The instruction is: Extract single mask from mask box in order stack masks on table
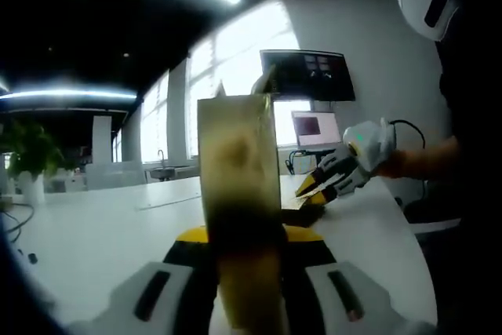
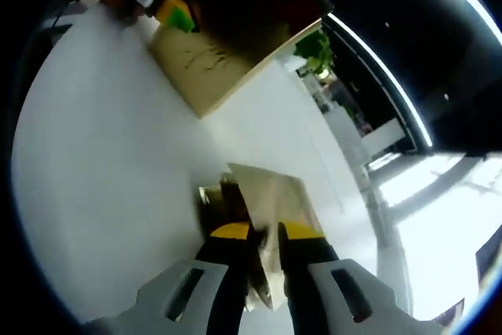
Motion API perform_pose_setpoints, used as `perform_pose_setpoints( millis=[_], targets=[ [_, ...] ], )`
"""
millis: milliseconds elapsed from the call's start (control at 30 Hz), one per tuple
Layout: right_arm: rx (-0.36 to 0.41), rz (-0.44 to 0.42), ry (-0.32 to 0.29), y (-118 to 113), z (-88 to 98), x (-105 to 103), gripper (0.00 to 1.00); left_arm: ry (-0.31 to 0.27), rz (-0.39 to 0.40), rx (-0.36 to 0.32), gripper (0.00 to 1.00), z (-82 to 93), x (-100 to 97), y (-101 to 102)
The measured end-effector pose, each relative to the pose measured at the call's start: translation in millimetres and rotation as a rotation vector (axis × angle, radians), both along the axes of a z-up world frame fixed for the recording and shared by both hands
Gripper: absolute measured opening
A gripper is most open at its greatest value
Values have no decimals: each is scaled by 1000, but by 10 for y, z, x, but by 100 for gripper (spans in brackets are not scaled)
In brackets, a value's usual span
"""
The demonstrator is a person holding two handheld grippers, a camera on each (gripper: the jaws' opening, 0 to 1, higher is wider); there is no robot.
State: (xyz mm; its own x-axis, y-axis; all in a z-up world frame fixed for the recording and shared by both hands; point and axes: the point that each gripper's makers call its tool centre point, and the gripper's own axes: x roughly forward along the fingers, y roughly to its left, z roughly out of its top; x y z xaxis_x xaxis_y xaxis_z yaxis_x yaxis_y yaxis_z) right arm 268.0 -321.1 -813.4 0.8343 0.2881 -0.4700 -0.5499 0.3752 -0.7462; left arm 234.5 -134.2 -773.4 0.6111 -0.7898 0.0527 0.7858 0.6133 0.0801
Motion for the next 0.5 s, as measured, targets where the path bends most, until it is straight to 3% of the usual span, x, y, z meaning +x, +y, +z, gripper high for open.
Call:
perform_pose_setpoints(
  millis=[300,433,500],
  targets=[
    [71,-1,26,-18,62,-83,19,-1,-1,1,33,1,-2,-2],
    [198,19,75,46,81,-160,21,-2,-1,2,33,1,-1,-2],
    [224,19,82,32,105,-172,21,-2,-1,2,33,1,-1,-3]
  ],
)
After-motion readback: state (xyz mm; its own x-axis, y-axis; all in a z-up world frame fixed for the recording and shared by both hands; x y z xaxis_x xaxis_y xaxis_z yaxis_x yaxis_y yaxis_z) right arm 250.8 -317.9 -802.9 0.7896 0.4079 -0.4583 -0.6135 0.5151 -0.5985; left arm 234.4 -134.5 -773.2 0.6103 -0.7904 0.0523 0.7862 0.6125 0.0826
